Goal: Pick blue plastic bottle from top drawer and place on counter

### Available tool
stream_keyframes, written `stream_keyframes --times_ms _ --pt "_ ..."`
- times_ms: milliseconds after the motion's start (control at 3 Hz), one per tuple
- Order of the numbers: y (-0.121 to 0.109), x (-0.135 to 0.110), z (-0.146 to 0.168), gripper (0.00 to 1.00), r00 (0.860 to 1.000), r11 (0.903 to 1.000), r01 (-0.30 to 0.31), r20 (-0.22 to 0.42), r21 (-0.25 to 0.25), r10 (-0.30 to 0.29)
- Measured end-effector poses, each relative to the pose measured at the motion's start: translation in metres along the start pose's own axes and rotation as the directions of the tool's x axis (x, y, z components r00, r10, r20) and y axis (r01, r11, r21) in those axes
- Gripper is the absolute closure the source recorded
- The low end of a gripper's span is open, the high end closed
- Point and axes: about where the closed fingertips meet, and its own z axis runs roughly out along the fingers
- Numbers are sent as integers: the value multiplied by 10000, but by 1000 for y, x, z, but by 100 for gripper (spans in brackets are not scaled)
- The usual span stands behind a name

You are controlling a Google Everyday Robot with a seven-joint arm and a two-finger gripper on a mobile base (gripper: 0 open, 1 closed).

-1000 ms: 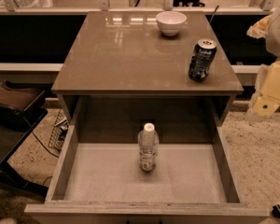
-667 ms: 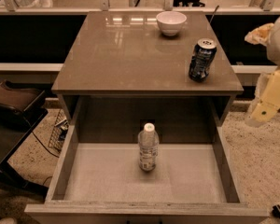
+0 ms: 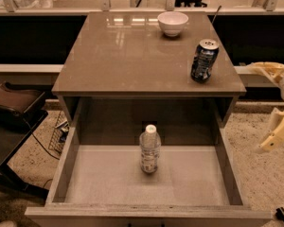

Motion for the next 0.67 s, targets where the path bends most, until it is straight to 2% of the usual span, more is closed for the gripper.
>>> stream_keyframes --times_ms 333,667 --pt "13 18 10 0 9886 9978 601 1400 -295 -554" --pt "14 21 14 0 9816 9936 1092 1603 -285 -1033"
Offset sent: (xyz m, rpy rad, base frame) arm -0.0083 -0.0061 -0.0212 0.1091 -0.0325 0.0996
